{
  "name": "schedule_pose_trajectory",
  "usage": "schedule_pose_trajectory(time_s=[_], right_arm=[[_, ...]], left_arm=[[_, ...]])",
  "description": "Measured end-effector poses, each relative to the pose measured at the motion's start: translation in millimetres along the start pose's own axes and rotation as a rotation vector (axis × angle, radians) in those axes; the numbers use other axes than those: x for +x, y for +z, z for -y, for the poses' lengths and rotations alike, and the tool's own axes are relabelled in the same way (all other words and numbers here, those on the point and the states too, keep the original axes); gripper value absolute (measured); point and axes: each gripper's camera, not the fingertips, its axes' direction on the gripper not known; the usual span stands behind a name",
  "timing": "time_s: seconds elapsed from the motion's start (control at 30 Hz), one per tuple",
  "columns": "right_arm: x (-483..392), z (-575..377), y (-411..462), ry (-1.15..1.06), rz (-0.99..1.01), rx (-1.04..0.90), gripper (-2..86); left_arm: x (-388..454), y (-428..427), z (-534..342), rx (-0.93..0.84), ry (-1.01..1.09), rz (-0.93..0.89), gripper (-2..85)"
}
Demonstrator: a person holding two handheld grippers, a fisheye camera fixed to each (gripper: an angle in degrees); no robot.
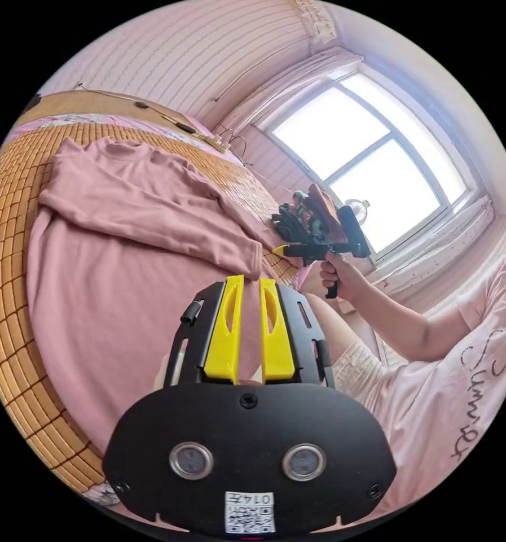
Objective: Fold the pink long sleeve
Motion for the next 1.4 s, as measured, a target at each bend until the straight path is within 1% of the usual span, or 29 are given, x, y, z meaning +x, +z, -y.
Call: schedule_pose_trajectory(time_s=[0.03, 0.1, 0.13, 0.17, 0.2, 0.27, 0.4, 0.47, 0.5, 0.57, 0.63, 0.67, 0.77, 0.83, 0.9, 0.97, 1.03, 1.07, 1.1, 1.13, 1.17, 1.2, 1.23, 1.3, 1.37, 1.4], right_arm=[[4.4, 1.5, 2.2, 0.001, 0.006, 0.004, 4.0], [7.7, 8.1, 5.6, -0.004, 0.005, 0.015, 6.1], [9.3, 13.6, 7.7, -0.001, -0.009, 0.018, 7.6], [10.6, 18.4, 9.2, 0.003, -0.028, 0.021, 9.0], [11.0, 20.5, 9.5, 0.002, -0.04, 0.025, 9.3], [13.0, 26.1, 9.3, 0.0, -0.109, 0.049, 9.9], [16.3, 33.0, 16.9, -0.032, -0.245, 0.008, 9.7], [18.1, 35.3, 25.5, -0.068, -0.309, -0.046, 9.1], [17.9, 35.1, 26.5, -0.083, -0.323, -0.05, 9.0], [19.6, 33.1, 24.3, -0.121, -0.349, -0.046, 8.8], [26.0, 31.5, 20.8, -0.118, -0.333, -0.045, 8.7], [31.7, 30.7, 17.8, -0.111, -0.314, -0.05, 8.6], [42.7, 27.5, 12.0, -0.115, -0.286, -0.052, 8.4], [46.8, 24.9, 9.9, -0.133, -0.287, -0.049, 8.4], [51.6, 23.2, 7.0, -0.139, -0.284, -0.053, 8.3], [57.3, 19.9, 0.0, -0.139, -0.281, -0.064, 8.1], [58.5, 13.5, -8.8, -0.145, -0.309, -0.051, 7.7], [58.4, 7.3, -15.0, -0.16, -0.322, -0.035, 7.3], [58.5, 4.0, -17.7, -0.167, -0.328, -0.028, 7.1], [59.6, -2.5, -22.5, -0.176, -0.34, -0.012, 6.7], [62.1, -8.7, -26.3, -0.179, -0.337, 0.003, 6.6], [63.7, -11.3, -27.7, -0.181, -0.329, 0.009, 6.5], [67.9, -15.6, -29.3, -0.181, -0.303, 0.017, 6.6], [75.7, -18.8, -29.6, -0.173, -0.264, 0.013, 6.9], [86.3, -20.6, -31.6, -0.154, -0.23, 0.014, 7.3], [89.0, -21.2, -32.0, -0.15, -0.227, 0.016, 7.1]], left_arm=[[-3.3, -2.5, 2.4, 0.0, -0.015, 0.031, 5.1], [-13.4, -14.0, 17.5, 0.001, -0.049, 0.183, 4.9], [-15.2, -17.0, 22.4, 0.006, -0.052, 0.224, 4.9], [-18.5, -21.8, 33.5, 0.013, -0.046, 0.311, 4.9], [-23.1, -24.0, 47.1, 0.005, -0.043, 0.411, 4.9], [-33.3, -22.6, 71.4, -0.026, -0.047, 0.525, 5.0], [-54.3, -8.3, 132.1, -0.077, -0.081, 0.627, 5.1], [-54.5, 5.6, 155.6, -0.104, -0.052, 0.673, 5.6], [-54.3, 19.6, 169.3, -0.155, -0.019, 0.7, 6.2], [-53.0, 36.2, 186.3, -0.217, 0.007, 0.692, 6.0], [-46.6, 39.7, 199.8, -0.221, 0.026, 0.69, 3.9], [-42.6, 36.5, 206.0, -0.202, 0.006, 0.742, 1.6], [-40.3, 25.6, 211.8, -0.141, -0.045, 0.703, -0.4], [-49.4, 31.6, 211.9, -0.167, -0.126, 0.687, -0.7], [-52.5, 30.6, 213.6, -0.082, -0.221, 0.605, -0.6], [-47.9, 29.5, 218.9, -0.051, -0.279, 0.565, 0.1], [-29.8, 26.3, 224.0, -0.019, -0.272, 0.61, 0.0], [-8.2, 24.7, 226.1, 0.022, -0.215, 0.664, -0.3], [18.8, 31.2, 229.3, 0.024, -0.106, 0.69, -0.5], [32.9, 37.5, 230.9, 0.012, -0.047, 0.696, -0.4], [63.4, 56.3, 233.6, -0.026, 0.067, 0.659, -0.4], [95.4, 81.5, 234.9, -0.077, 0.165, 0.547, -0.1], [111.8, 96.2, 234.9, -0.103, 0.203, 0.483, 0.1], [176.4, 161.4, 233.0, -0.221, 0.315, 0.25, 2.9], [216.5, 203.9, 233.6, -0.266, 0.39, 0.189, 4.8], [233.3, 228.2, 237.2, -0.283, 0.397, 0.204, 5.6]])
